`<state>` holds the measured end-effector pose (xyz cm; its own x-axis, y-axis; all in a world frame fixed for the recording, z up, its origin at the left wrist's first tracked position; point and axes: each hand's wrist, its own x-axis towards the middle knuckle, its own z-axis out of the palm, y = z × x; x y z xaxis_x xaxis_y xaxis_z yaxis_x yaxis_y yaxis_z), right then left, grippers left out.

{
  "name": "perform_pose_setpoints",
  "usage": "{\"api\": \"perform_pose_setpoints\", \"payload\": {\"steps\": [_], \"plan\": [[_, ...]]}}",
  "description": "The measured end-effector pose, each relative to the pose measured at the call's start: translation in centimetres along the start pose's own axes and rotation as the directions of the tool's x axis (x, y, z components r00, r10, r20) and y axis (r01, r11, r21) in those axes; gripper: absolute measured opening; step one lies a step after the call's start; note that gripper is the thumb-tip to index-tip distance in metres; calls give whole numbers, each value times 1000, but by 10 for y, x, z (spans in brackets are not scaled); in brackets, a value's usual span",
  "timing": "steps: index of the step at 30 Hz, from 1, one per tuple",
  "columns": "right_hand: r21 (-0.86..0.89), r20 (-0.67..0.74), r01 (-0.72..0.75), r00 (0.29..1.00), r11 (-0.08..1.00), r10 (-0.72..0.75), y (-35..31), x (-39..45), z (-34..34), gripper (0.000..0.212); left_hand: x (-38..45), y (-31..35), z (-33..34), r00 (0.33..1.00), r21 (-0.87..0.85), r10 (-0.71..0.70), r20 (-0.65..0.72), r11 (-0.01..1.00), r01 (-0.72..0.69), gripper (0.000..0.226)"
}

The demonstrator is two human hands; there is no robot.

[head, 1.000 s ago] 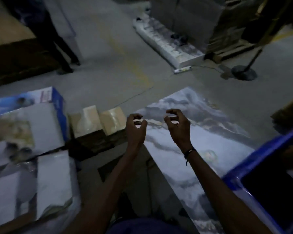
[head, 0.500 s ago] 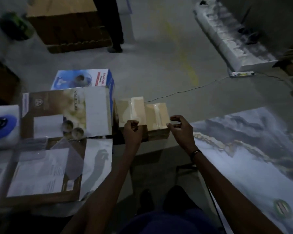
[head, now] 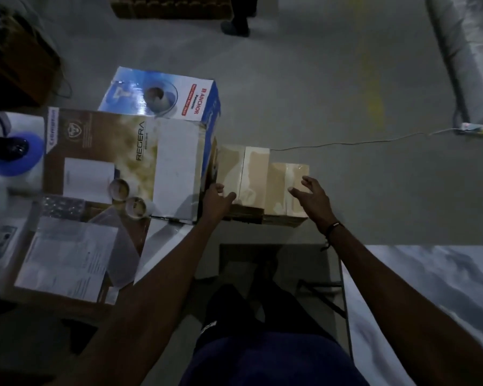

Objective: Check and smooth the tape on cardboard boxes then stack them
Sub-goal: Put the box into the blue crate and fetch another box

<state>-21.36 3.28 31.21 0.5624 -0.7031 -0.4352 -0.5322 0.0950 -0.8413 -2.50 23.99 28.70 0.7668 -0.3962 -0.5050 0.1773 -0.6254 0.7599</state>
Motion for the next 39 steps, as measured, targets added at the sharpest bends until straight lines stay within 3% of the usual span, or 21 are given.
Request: {"api": "perform_pose_setpoints", "payload": {"steps": [5, 10, 13, 15, 18, 23, 27, 35, 37, 39], "plan": [[47, 118, -167, 980, 985, 160, 30, 84, 25, 88, 69, -10, 16, 990, 14, -136, 34, 991, 136, 84], [22, 186, -265, 949, 964, 257, 85, 155, 70, 104, 139, -43, 34, 981, -18, -191, 10, 981, 191, 82], [24, 183, -301, 939, 953, 292, 124, 199, 99, 112, 190, -72, 55, 967, -59, -256, -11, 965, 254, 98], [53, 173, -325, 934, 944, 312, 148, 229, 121, 124, 224, -91, 71, 950, -98, -308, -53, 948, 302, 113], [117, 201, -354, 923, 928, 327, 184, 271, 152, 138, 273, -125, 94, 924, -8, -335, -182, 941, 340, 127], [220, 222, -341, 930, 914, 293, 217, 306, 192, 126, 309, -152, 114, 942, -58, -266, -204, 964, 260, 111], [222, 182, -232, 964, 947, 194, 229, 307, 206, 88, 316, -161, 117, 945, -141, -263, -194, 961, 238, 102], [234, 112, -185, 980, 954, 163, 163, 267, 166, 81, 274, -89, 97, 961, -163, -266, -78, 954, 251, 105], [223, 71, -160, 986, 962, 148, 135, 253, 144, 79, 255, -57, 88, 978, -126, -197, -69, 974, 188, 107], [223, 26, -139, 990, 965, 137, 106, 234, 118, 77, 233, -19, 81, 992, -71, -116, -46, 991, 112, 93]]}}
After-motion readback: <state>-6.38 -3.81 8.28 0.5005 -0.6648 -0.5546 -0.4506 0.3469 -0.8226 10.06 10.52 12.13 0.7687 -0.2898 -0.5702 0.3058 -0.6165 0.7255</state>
